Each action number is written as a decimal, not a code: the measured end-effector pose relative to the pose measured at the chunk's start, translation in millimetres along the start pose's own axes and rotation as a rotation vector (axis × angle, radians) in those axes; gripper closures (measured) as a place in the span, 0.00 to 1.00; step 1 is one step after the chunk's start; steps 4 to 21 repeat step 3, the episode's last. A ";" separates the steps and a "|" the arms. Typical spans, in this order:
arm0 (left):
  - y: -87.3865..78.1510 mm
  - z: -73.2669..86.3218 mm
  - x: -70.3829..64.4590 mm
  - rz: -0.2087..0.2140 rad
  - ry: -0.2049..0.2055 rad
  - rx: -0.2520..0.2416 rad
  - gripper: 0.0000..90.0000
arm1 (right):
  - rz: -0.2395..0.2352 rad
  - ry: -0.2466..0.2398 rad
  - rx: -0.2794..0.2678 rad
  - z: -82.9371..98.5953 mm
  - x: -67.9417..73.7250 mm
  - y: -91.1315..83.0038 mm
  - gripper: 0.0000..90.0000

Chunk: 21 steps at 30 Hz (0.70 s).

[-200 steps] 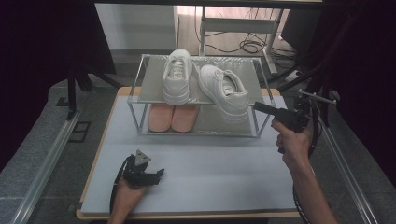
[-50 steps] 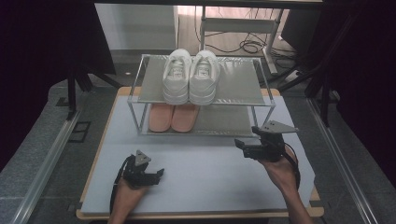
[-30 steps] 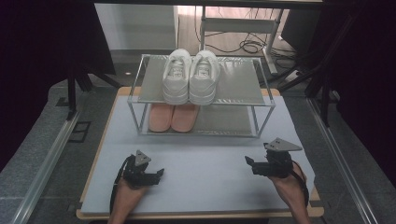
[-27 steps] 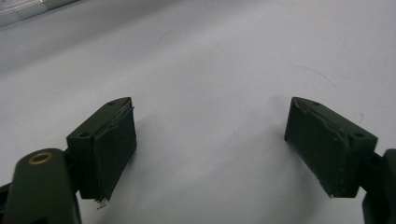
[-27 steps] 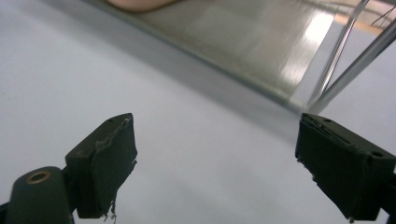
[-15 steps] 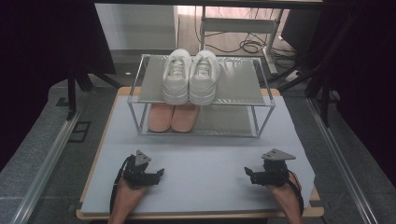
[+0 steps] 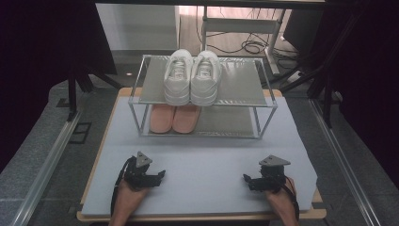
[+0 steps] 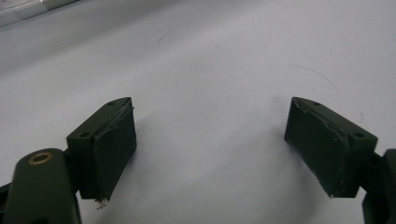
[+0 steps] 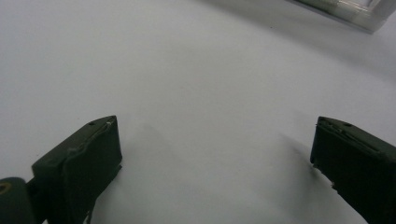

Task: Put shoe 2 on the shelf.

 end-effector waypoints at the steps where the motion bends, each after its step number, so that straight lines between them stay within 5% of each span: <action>1: 0.2 0.0 -0.1 0.001 -0.002 0.000 0.19 | -0.003 0.003 0.000 0.1 -0.2 0.0 0.03; 21: 0.2 0.0 0.1 0.001 -0.003 0.000 0.18 | -0.016 0.016 0.004 0.6 -1.9 0.8 0.03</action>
Point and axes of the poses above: each handheld gripper's, and its own axes: y roughly forward along the jaws, z roughly out of its underside, x roughly to its left, the point moved 2 cm from there along y, roughly forward along the jaws, and after that the axes turned 9 degrees about -y, right-handed, at the moved point
